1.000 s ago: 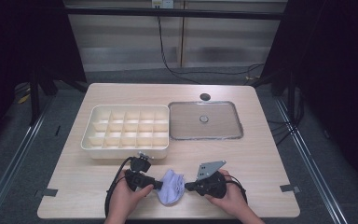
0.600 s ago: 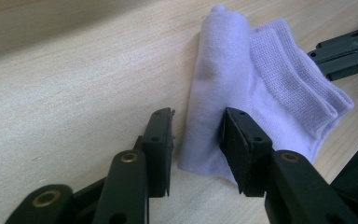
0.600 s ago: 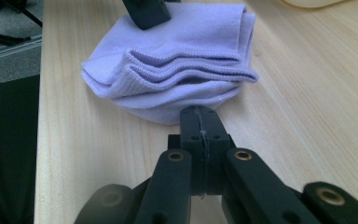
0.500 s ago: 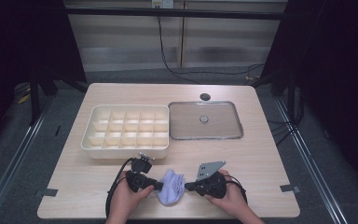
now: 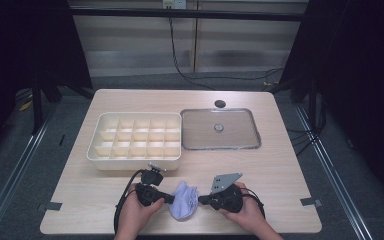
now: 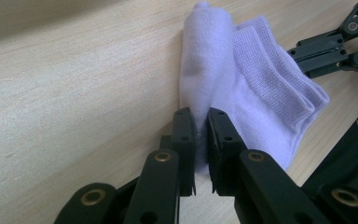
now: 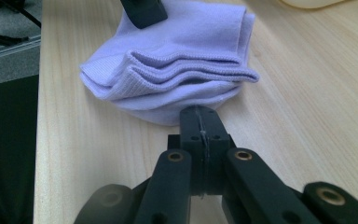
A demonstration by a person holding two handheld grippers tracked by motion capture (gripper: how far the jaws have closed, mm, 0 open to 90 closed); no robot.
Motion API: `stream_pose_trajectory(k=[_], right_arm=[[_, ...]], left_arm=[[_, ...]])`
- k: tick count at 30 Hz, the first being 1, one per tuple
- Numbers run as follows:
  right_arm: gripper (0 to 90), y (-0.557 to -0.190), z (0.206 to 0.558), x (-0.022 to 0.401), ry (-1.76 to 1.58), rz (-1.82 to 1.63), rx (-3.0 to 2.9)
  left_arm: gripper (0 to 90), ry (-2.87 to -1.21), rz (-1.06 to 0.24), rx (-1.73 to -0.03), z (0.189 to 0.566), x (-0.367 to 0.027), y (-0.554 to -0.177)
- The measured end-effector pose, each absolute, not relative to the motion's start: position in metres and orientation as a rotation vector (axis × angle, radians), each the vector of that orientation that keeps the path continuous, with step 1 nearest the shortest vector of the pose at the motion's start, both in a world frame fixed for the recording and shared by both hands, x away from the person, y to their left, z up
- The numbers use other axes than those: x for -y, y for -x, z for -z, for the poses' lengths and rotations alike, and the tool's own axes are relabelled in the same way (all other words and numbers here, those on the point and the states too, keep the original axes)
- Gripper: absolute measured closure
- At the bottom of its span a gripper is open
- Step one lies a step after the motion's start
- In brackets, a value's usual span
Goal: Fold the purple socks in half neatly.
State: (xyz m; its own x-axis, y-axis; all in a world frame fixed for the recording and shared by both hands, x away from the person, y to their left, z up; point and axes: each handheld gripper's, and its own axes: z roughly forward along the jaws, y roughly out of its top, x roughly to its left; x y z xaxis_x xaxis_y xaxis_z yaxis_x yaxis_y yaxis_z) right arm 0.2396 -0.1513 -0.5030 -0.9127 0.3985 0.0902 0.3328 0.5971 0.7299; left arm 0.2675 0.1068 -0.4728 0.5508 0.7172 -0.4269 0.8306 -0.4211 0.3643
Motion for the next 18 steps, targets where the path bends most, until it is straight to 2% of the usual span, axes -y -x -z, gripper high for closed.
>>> stream_pose_trajectory(k=[18], right_arm=[[90.0,-0.2369,0.4998,0.1578,-0.639,-1.209,-2.731]], left_arm=[[83.1,-2.235,0.301,-1.232,0.4682,-0.1068,-0.2679]])
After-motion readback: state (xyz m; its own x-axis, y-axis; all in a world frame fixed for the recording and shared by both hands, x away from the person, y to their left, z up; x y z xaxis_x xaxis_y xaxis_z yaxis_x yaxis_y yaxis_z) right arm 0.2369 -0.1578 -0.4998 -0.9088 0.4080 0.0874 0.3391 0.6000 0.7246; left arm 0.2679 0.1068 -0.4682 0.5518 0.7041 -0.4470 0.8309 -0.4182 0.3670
